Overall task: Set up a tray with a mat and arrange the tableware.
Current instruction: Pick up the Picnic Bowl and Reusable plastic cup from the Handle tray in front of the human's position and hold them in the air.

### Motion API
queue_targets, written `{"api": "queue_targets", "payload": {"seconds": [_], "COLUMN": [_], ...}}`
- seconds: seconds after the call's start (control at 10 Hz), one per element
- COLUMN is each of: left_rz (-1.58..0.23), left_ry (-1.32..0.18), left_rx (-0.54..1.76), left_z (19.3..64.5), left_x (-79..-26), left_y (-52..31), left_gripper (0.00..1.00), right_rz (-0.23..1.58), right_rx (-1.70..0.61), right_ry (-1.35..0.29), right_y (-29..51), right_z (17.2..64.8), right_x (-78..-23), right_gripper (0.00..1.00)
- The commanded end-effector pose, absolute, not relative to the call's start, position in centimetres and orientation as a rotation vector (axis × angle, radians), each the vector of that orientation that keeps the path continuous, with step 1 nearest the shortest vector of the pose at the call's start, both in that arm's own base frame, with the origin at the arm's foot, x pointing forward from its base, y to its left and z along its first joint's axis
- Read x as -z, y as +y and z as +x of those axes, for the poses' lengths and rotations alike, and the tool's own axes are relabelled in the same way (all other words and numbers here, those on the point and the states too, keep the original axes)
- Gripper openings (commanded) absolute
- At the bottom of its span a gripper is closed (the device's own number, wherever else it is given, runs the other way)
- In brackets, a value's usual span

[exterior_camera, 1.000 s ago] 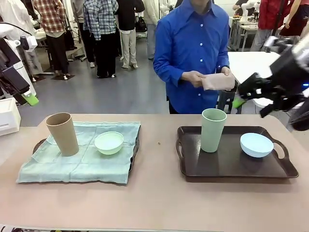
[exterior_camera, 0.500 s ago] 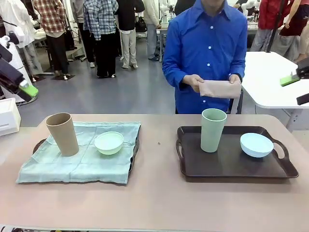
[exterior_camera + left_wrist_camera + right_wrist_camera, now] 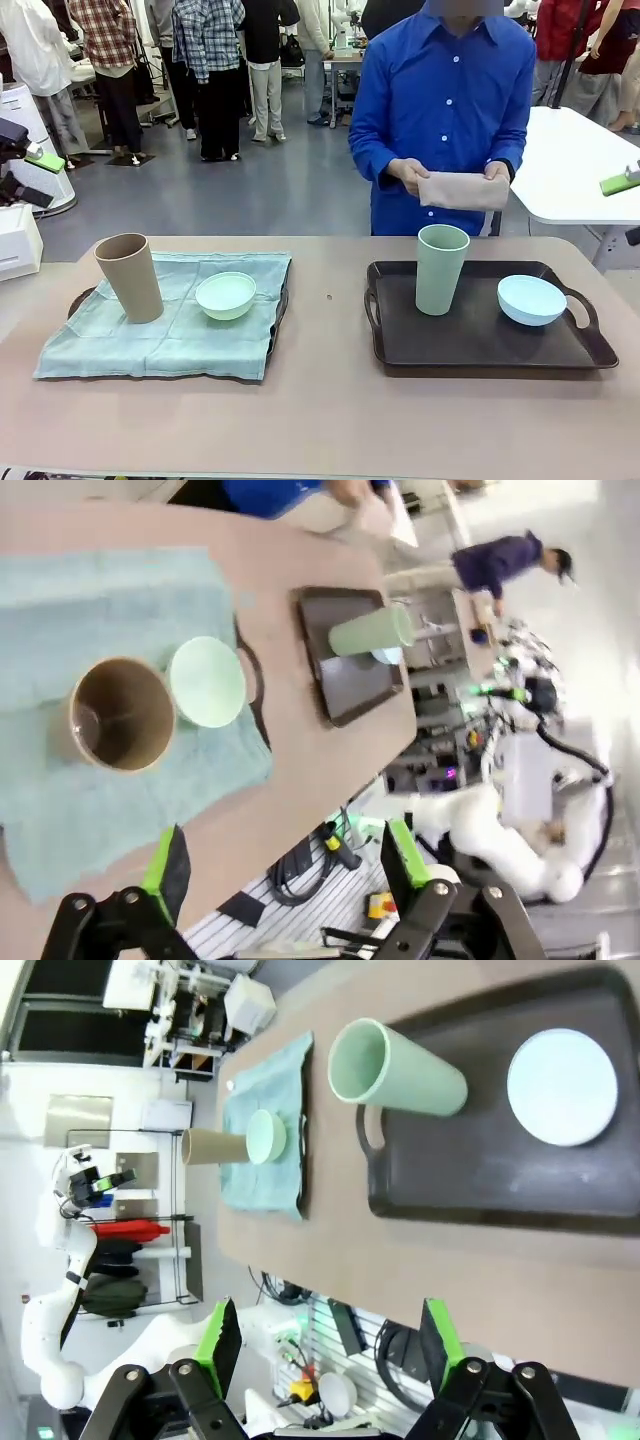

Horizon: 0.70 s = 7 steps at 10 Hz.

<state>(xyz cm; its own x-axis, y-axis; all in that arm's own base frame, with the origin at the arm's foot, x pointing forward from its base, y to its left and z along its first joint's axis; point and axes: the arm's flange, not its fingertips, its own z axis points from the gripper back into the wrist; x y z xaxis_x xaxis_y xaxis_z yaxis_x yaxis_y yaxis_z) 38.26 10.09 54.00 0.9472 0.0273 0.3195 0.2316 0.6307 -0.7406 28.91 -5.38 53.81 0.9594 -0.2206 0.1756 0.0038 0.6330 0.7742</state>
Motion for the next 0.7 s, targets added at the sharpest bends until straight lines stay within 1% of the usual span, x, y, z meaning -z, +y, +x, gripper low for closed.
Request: {"api": "queue_targets", "payload": {"seconds": [0.0, 0.1, 0.4, 0.6], "left_rz": [-0.863, -0.845, -0.828, -0.804], "left_ry": [-0.238, -0.224, -0.149, -0.136], "left_rx": [-0.049, -0.090, -0.194, -0.163], "left_z": [37.7, 37.3, 36.7, 36.7], "left_x": [-54.3, -54.4, -53.7, -53.2], "left_y": [10.8, 12.0, 13.6, 13.7], "left_gripper": [1.00, 1.00, 1.00, 1.00], "right_rz": [0.903, 0.919, 0.962, 0.955], "right_rx": [0.173, 0.194, 0.268, 0.281], "right_ry": [-0.208, -0.204, -0.264, -0.273], "right_y": [-5.6, -6.8, -9.1, -9.3], "right_z": [26.2, 25.4, 23.8, 23.6], "right_x": [-50.3, -49.7, -49.0, -49.0], "right_gripper": [0.93, 0.93, 0.93, 0.93]}}
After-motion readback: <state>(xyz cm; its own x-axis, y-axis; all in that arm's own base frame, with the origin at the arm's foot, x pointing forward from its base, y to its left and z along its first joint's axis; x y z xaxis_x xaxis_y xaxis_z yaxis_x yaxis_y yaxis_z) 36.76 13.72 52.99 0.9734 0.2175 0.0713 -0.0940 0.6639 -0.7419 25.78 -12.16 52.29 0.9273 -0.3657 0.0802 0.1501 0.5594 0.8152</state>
